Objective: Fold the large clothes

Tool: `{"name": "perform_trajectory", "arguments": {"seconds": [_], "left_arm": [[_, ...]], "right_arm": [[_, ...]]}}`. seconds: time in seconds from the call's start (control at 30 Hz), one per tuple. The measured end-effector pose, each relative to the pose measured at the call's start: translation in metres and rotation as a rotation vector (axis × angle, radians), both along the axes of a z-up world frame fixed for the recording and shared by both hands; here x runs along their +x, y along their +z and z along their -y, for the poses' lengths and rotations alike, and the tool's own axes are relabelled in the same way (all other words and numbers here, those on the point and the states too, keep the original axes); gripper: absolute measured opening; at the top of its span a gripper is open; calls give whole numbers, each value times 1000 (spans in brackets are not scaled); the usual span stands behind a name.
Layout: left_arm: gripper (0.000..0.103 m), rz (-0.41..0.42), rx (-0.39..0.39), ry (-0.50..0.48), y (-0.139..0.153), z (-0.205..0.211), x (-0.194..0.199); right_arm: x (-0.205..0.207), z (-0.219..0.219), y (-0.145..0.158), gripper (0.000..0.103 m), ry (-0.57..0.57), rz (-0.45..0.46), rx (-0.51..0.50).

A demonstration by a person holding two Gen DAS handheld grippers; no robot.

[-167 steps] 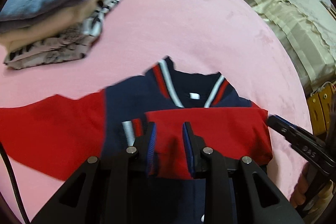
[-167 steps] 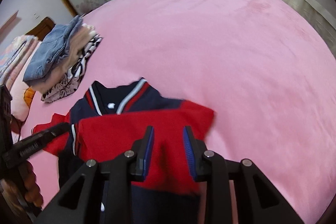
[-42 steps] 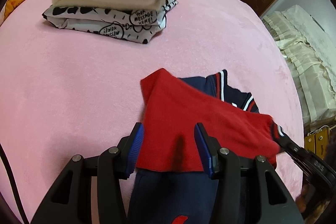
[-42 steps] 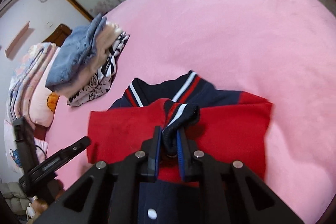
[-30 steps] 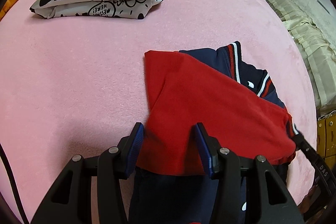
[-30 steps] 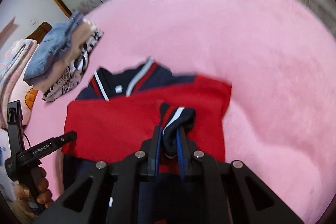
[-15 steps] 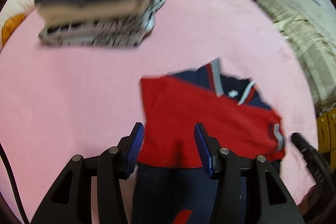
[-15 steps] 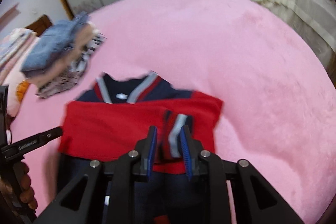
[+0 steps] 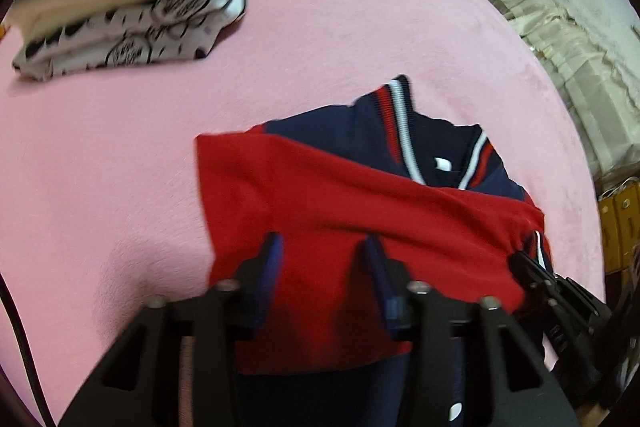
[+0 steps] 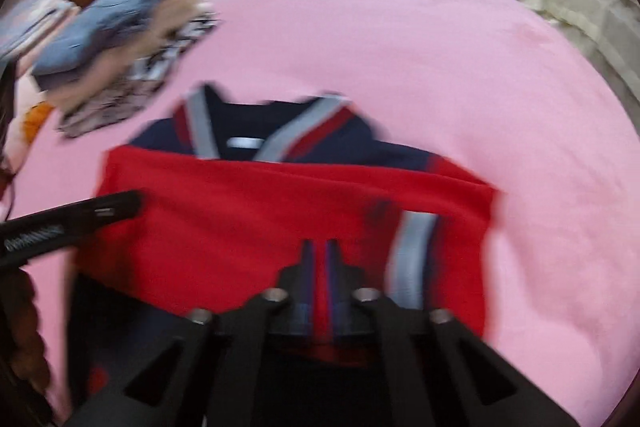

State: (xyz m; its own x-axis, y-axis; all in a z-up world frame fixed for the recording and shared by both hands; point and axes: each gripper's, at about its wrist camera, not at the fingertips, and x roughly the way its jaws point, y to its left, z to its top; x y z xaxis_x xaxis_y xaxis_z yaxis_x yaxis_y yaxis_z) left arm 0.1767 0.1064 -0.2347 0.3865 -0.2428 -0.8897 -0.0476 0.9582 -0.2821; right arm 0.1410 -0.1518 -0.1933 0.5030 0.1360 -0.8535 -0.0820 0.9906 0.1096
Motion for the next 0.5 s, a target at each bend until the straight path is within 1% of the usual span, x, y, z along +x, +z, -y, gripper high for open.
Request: {"name": "perform_trajectory", "arguments": {"seconds": [0.03,0.07,0.17,0.23,0.3,0.33,0.37,0.5], "left_arm": [[34,-2,-12,-5,-2,-3,-1],[34,1,-16,-11,-2,-4,-2],[34,5,10,-28,-3,0,-1],[35,3,21,-34,-1,3,0],[41,-6,16,-33,2,6,2],[43,-7,7,-30,5,7,2],[48,-5,8,-26,9,8,0],[50,16,15,-22,32,2,-9]], "right_arm": [[-1,6,0,0,3,-7,26],[-3,9,0,0,8,-9,28],[-5,4,4,0,18,2,4],[-1,1,4,0,3,-3,22],[4,-3,8,0,-16,-1,49],[4,-2,11,3,-25,2,63],[3,-2,14,3,-32,6,80],[-4,0,29,3,-14,11,103]]}}
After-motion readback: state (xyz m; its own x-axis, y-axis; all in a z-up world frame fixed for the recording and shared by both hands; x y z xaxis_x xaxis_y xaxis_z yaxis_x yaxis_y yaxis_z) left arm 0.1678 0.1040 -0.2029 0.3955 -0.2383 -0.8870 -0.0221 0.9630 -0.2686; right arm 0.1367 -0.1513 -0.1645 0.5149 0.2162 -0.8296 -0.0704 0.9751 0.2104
